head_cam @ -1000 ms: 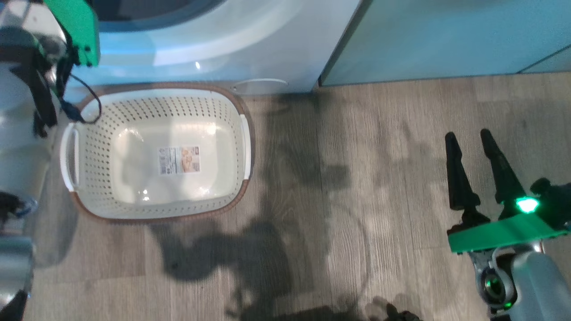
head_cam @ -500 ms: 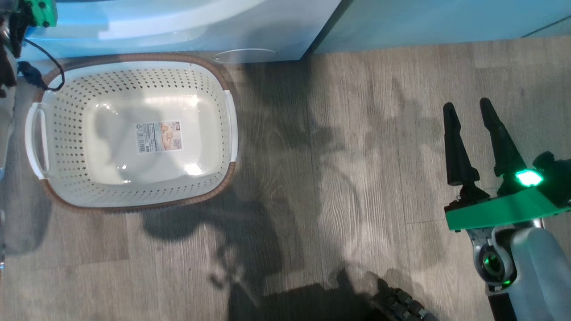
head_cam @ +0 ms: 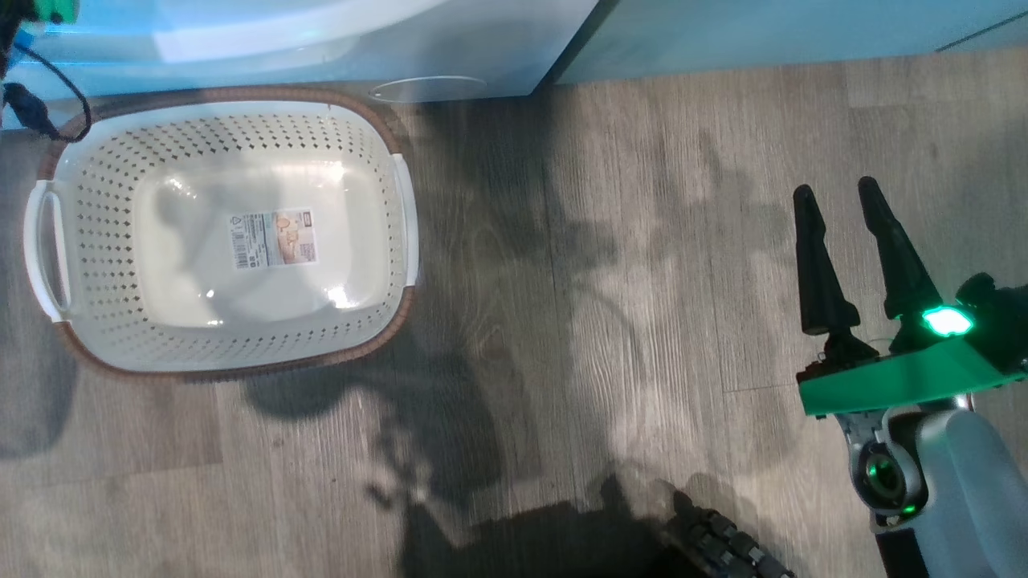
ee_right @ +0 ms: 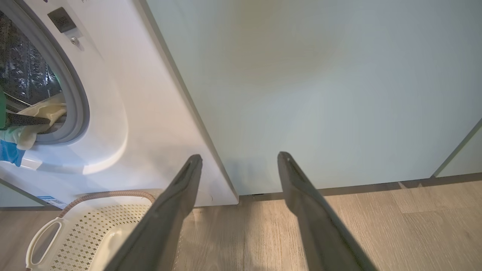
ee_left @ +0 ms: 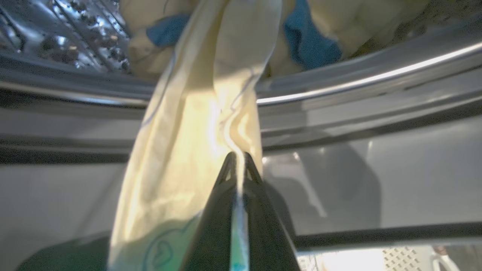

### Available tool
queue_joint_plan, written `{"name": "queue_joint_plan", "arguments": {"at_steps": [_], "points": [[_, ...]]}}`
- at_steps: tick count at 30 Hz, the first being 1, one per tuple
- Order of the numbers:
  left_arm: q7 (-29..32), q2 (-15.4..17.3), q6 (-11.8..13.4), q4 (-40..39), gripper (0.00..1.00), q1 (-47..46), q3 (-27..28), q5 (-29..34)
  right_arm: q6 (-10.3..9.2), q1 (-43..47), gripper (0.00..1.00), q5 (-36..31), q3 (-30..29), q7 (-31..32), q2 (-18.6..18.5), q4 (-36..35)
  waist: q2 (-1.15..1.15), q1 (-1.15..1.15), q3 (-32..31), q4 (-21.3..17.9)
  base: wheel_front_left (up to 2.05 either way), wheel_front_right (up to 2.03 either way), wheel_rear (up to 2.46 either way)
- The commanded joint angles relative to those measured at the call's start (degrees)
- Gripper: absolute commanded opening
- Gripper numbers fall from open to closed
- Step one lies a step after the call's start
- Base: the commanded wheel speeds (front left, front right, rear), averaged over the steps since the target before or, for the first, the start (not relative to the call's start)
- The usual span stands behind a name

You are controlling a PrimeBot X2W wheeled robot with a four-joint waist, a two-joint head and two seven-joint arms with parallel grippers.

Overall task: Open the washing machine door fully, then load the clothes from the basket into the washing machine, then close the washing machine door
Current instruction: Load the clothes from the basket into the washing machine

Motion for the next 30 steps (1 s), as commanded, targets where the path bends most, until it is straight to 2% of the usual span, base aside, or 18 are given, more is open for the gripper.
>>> {"name": "queue_joint_plan", "arguments": {"at_steps": [1,12,21,30], "points": [[-1.6,2.51,-0.46,-1.86,0.0,-3.59,1.01,-0.49,0.01,-0.54,1.0,0.54,1.23,-0.54,-0.01,-1.6,0.0,0.0,0.31,-0.16,0.0,0.0,0.0],[-14.64,2.55,-1.7,-4.29,0.0,-11.2,2.61,-2.71,0.01,-2.34,1.0,1.81,2.46,-0.54,-0.01,-2.38,0.0,0.0,4.37,-1.8,0.0,0.0,0.0],[-20.19,2.35,-2.35,-1.02,0.0,-16.81,3.13,-3.91,0.01,-4.37,1.0,2.85,2.77,-0.54,-0.01,-2.9,0.0,0.0,7.97,-3.8,0.0,0.0,0.0],[-24.36,3.11,-0.89,2.94,0.0,-23.96,2.76,-3.5,0.01,-5.44,1.0,3.94,3.84,-0.54,-0.01,-3.26,0.0,0.0,10.93,-6.02,0.0,0.0,0.0]]}}
